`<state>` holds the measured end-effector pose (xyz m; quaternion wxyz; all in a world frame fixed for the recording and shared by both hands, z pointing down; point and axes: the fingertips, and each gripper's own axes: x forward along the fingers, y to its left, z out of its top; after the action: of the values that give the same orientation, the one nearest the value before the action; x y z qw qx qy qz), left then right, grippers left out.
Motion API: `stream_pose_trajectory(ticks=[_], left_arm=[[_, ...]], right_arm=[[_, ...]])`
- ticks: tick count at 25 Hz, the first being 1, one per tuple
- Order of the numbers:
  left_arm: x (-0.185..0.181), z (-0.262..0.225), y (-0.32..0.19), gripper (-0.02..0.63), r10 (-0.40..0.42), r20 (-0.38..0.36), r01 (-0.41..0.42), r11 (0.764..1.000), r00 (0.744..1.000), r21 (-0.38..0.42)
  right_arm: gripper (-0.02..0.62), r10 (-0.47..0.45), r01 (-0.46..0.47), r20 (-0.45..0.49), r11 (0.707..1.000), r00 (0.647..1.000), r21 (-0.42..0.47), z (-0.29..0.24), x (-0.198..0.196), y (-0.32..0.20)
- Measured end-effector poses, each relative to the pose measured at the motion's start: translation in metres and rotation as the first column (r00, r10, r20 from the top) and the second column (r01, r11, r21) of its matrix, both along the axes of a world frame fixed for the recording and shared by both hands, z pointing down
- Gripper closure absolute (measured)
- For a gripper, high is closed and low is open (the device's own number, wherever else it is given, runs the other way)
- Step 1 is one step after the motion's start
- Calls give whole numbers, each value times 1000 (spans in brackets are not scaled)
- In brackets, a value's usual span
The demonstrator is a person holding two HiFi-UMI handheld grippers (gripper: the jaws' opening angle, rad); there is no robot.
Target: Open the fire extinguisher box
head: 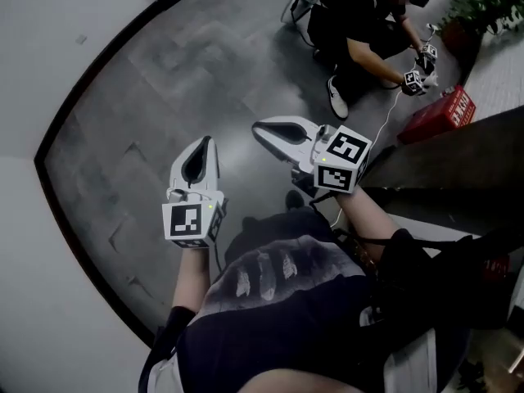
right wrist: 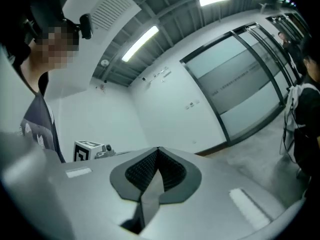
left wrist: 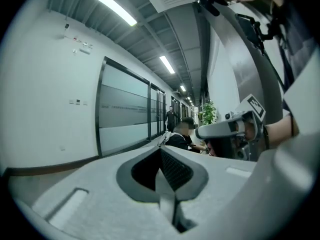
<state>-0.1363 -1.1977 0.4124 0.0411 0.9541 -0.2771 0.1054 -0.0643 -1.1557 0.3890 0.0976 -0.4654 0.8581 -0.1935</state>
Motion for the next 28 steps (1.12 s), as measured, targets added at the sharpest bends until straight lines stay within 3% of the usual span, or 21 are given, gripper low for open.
stream_pose_trajectory(ticks=[4, 11, 16, 22, 25, 28], left_arm=[[-16, -14, -6, 604, -77, -68, 76, 997, 995, -6], [-3, -37, 3, 606, -86, -171, 98, 993, 982, 59], [17, -32, 19, 605, -97, -131, 104, 993, 987, 51], [53, -21, 18, 606, -61, -48, 62, 998, 997, 22], [49, -23, 4, 604, -75, -83, 71, 996, 994, -48], [49, -30, -8, 604, -31, -115, 22, 997, 993, -77]], right_arm=[[594, -24, 33, -98, 995, 995, 97, -25, -10, -4], [594, -9, 83, -280, 964, 960, 253, -41, 4, -1], [594, -24, 123, -293, 938, 956, 323, -56, 18, 12], [594, -1, 88, -283, 951, 959, 296, -50, 48, 14], [594, -18, 91, -286, 965, 958, 246, -40, 47, 12], [594, -15, 79, -282, 973, 959, 217, -38, 42, -2]])
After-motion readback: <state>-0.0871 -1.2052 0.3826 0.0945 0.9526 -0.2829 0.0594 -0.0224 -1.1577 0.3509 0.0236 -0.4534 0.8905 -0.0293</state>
